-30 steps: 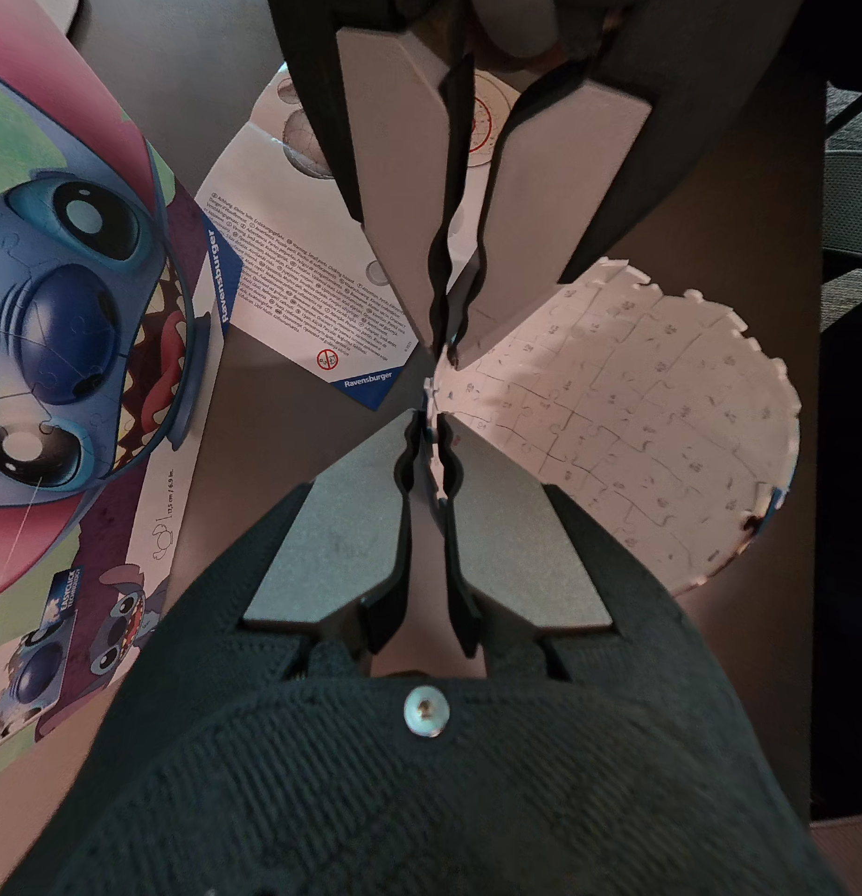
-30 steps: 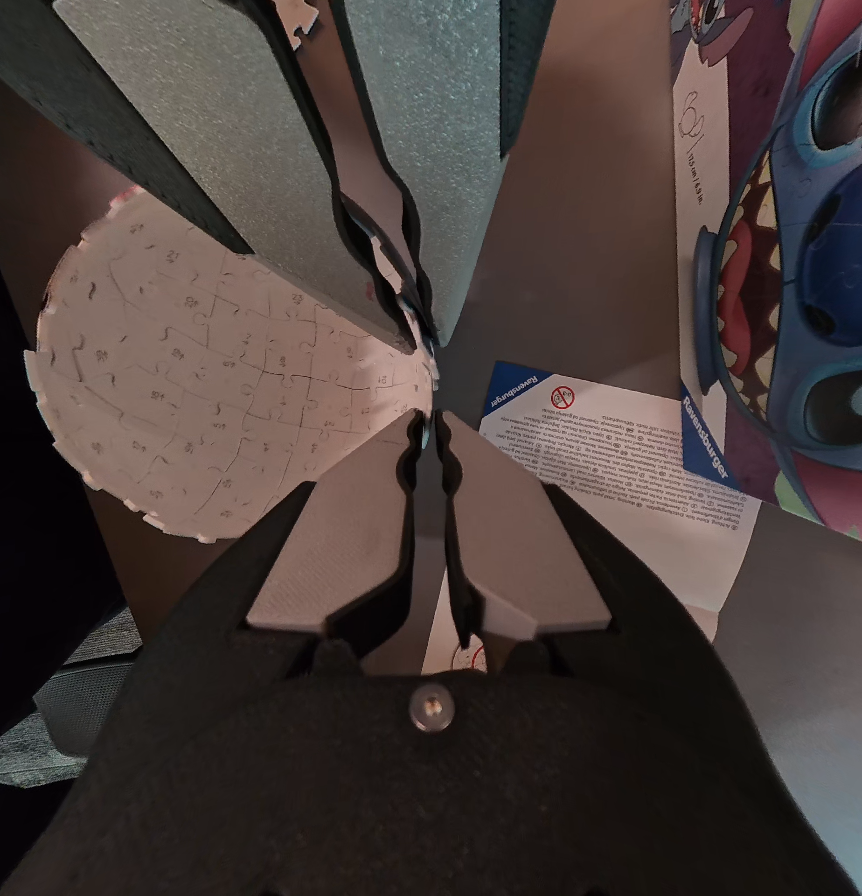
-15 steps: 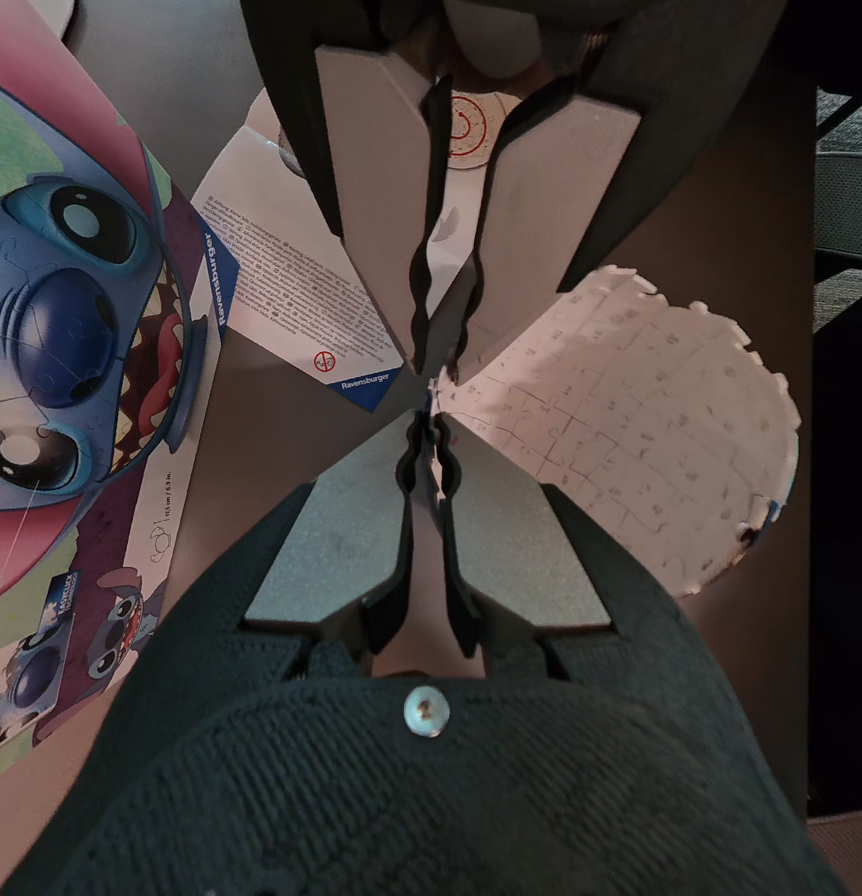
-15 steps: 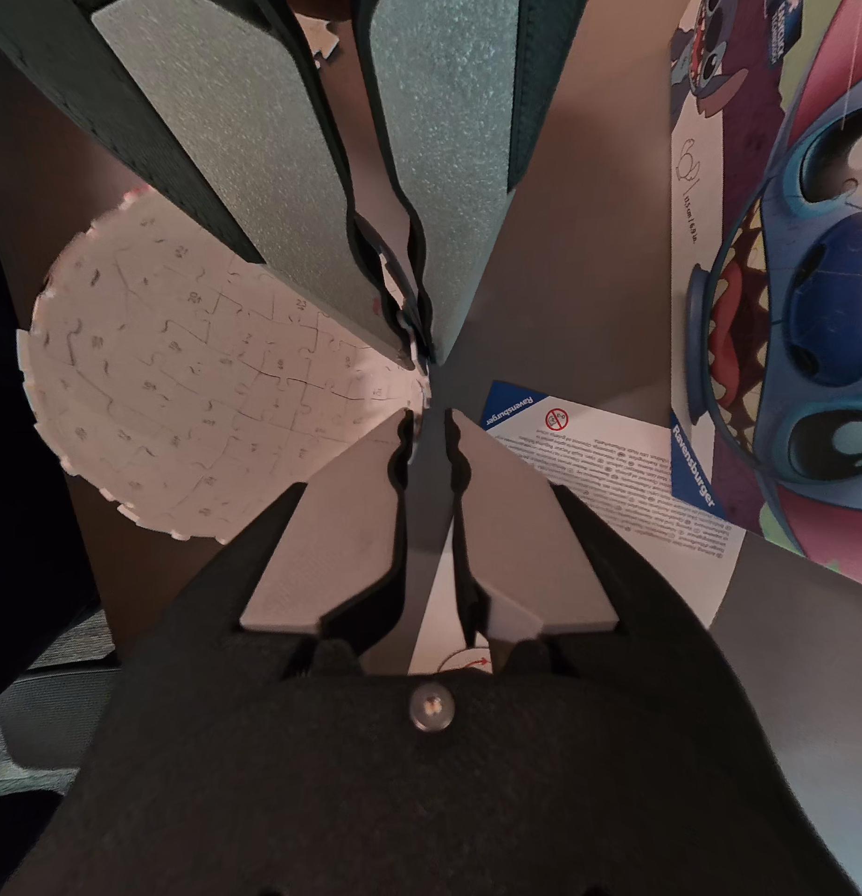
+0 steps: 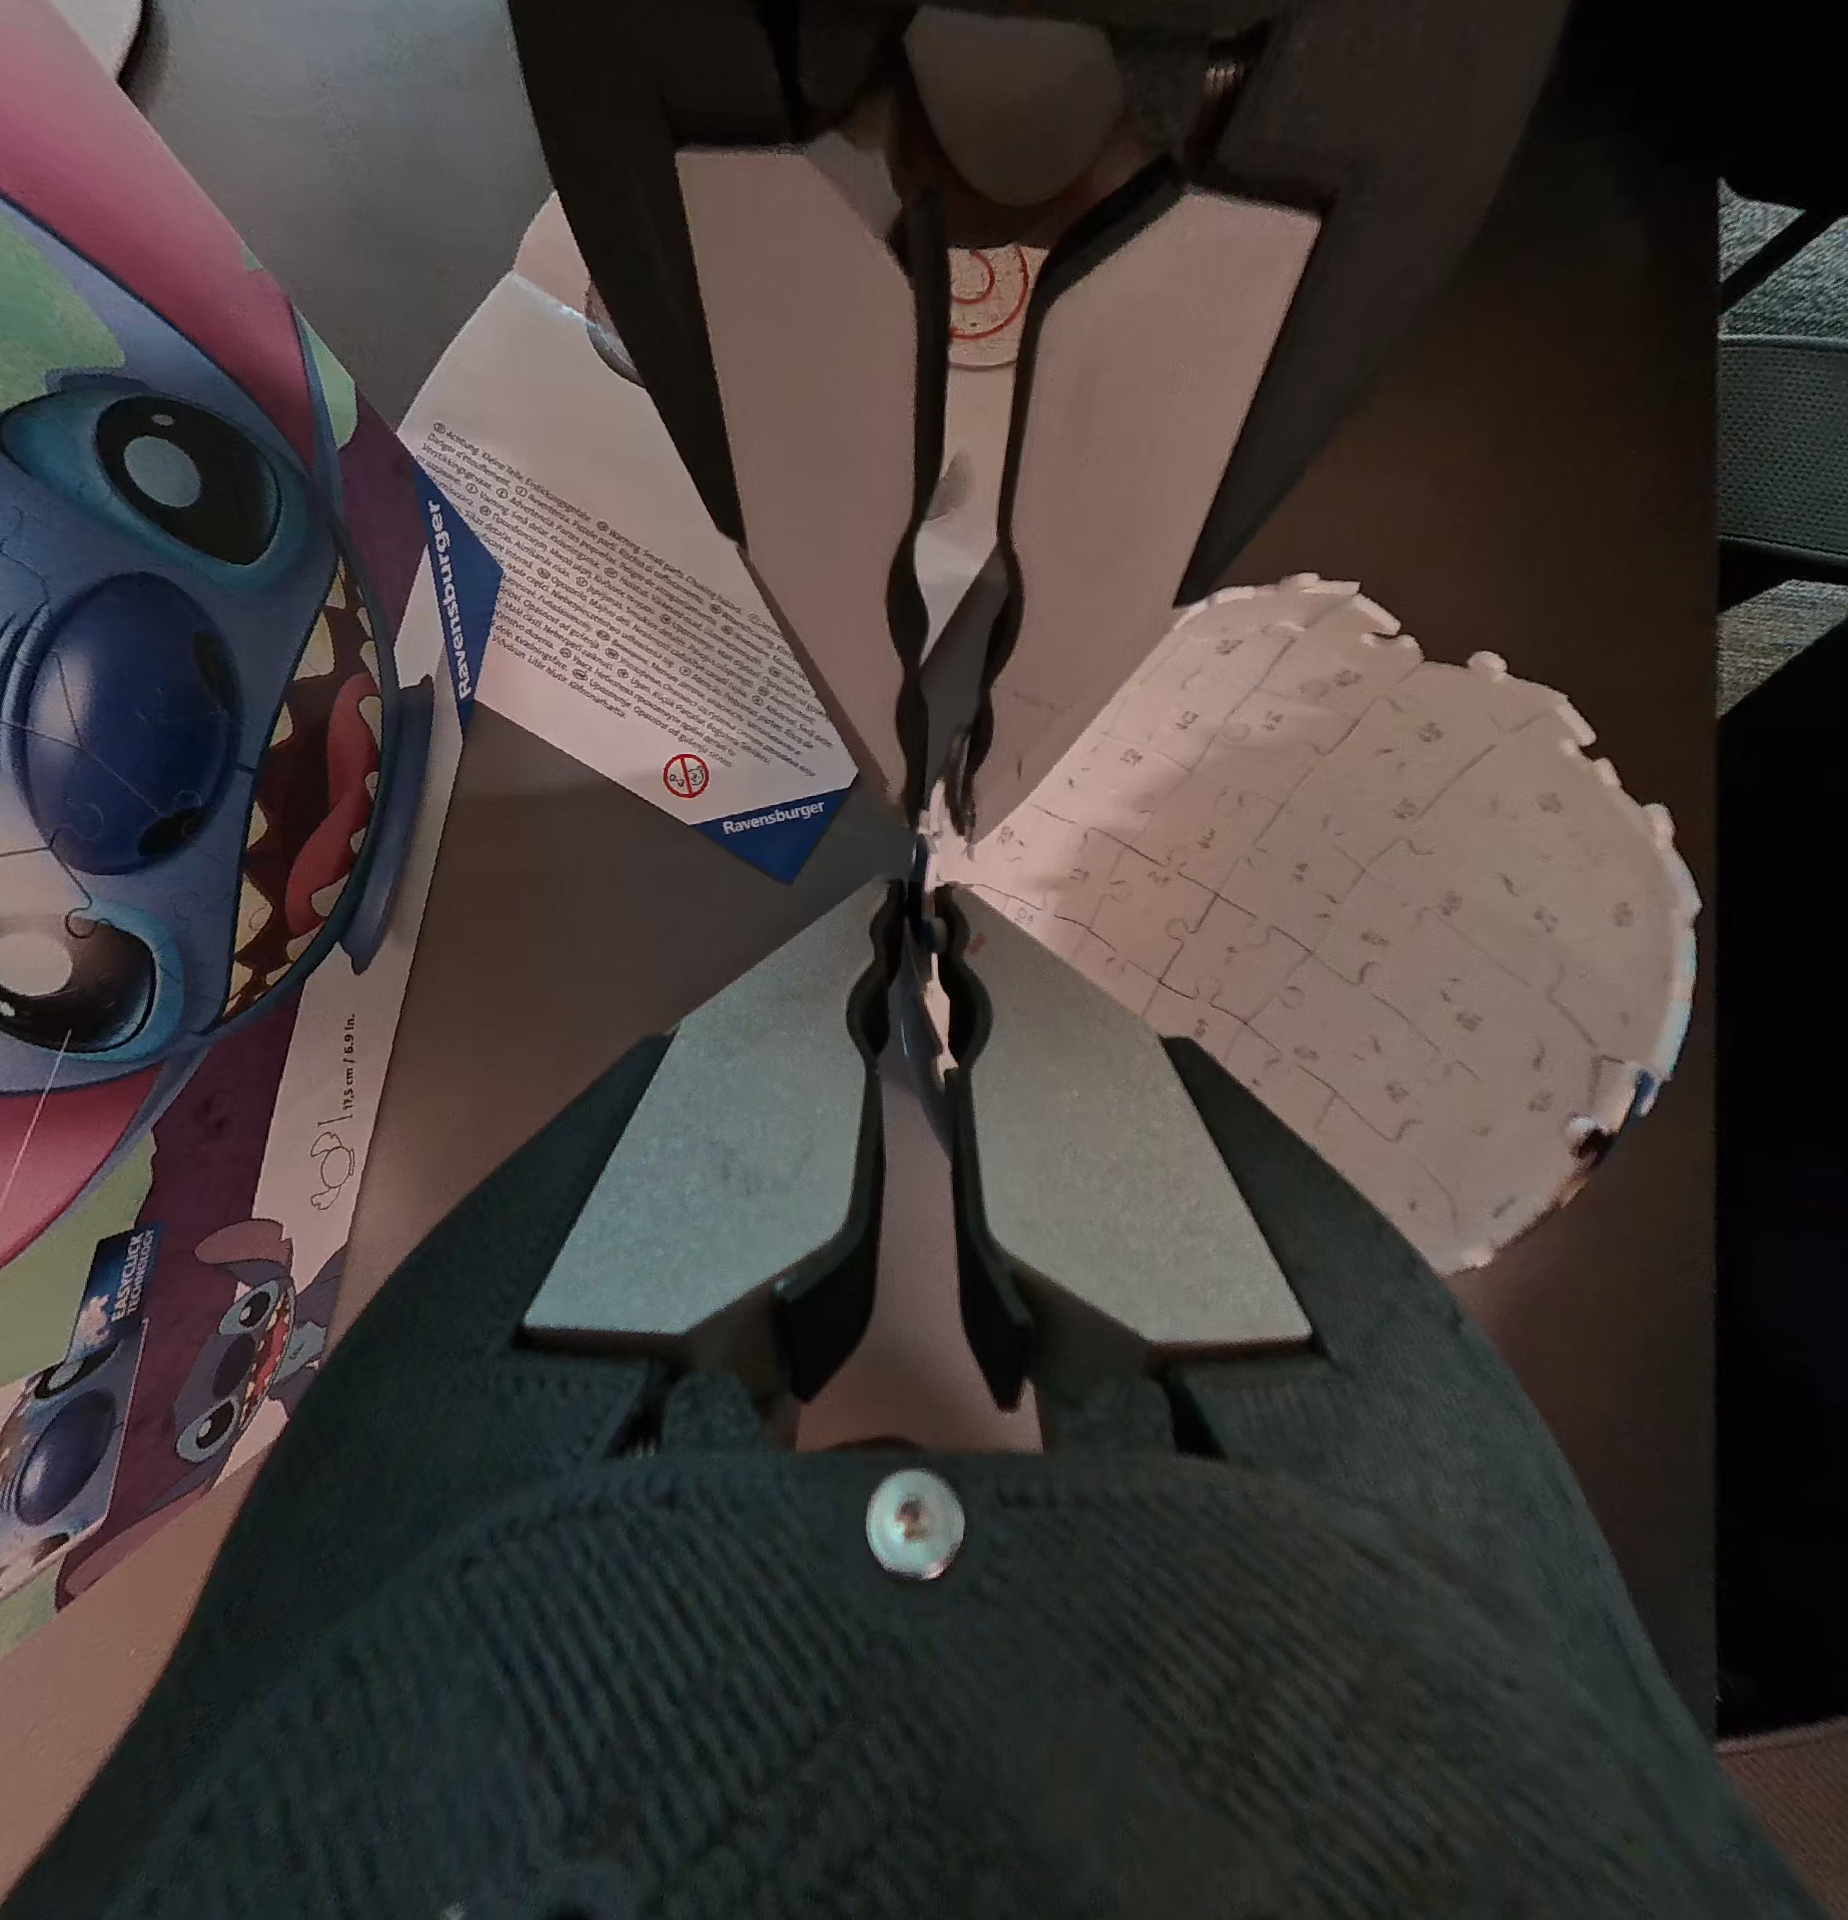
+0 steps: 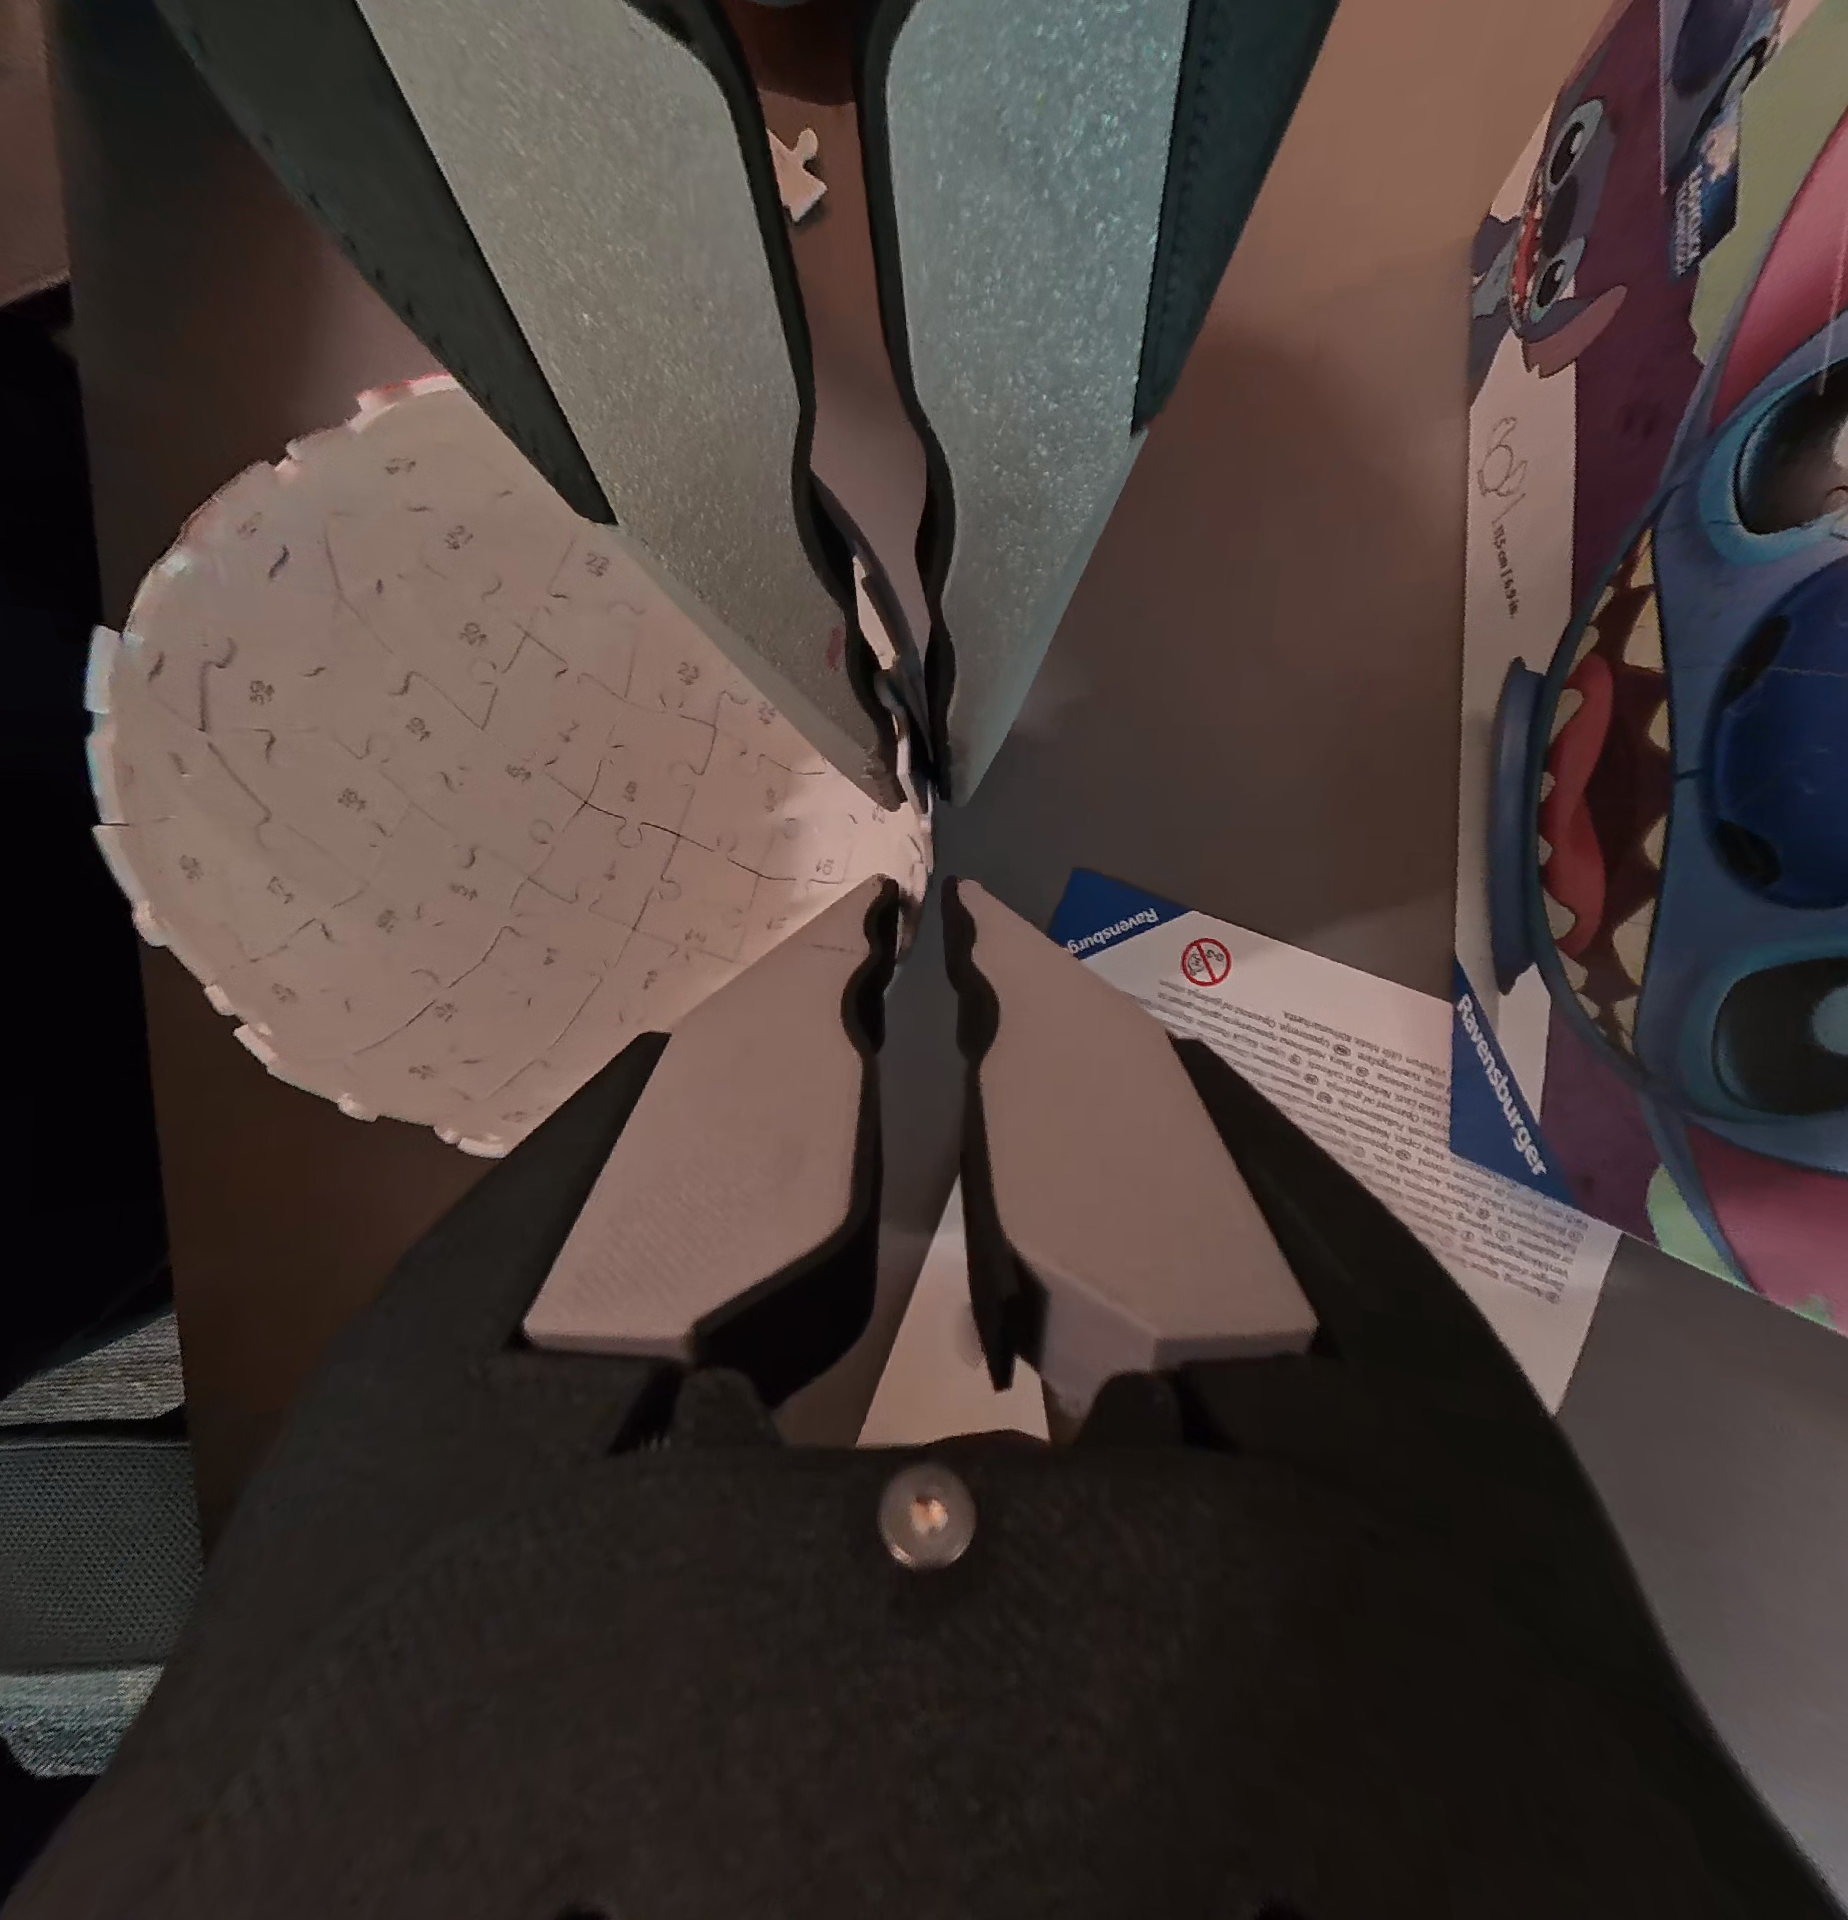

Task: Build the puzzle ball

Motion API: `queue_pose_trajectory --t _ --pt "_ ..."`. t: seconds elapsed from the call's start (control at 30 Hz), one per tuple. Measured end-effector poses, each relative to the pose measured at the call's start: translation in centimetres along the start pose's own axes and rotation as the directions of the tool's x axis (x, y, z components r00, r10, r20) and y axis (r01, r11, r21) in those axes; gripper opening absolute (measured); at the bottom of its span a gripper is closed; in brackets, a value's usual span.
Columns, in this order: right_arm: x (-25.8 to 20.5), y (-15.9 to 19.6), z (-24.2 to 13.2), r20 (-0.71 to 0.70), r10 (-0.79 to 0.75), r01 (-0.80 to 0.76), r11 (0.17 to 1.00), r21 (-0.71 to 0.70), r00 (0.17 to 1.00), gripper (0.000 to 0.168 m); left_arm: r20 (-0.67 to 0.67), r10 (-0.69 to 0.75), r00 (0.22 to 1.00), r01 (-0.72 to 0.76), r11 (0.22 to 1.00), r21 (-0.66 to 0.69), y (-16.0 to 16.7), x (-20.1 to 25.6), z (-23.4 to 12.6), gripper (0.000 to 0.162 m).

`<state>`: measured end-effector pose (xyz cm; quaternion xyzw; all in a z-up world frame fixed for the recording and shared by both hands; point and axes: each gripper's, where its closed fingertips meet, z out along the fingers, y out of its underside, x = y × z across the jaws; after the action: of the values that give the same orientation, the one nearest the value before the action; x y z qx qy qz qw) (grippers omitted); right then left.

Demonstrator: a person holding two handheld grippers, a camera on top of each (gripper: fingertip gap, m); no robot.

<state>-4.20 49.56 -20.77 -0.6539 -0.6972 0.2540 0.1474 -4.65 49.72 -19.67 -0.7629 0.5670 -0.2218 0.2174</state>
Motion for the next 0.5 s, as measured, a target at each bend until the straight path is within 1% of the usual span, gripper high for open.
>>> queue_pose_trajectory --t 0.5 --pt "-0.10 -0.10 0.53 -0.043 -0.037 0.036 0.999 -0.018 0.998 0.003 0.000 -0.004 1.000 0.004 1.000 -0.015 0.21 0.08 -0.01 0.003"
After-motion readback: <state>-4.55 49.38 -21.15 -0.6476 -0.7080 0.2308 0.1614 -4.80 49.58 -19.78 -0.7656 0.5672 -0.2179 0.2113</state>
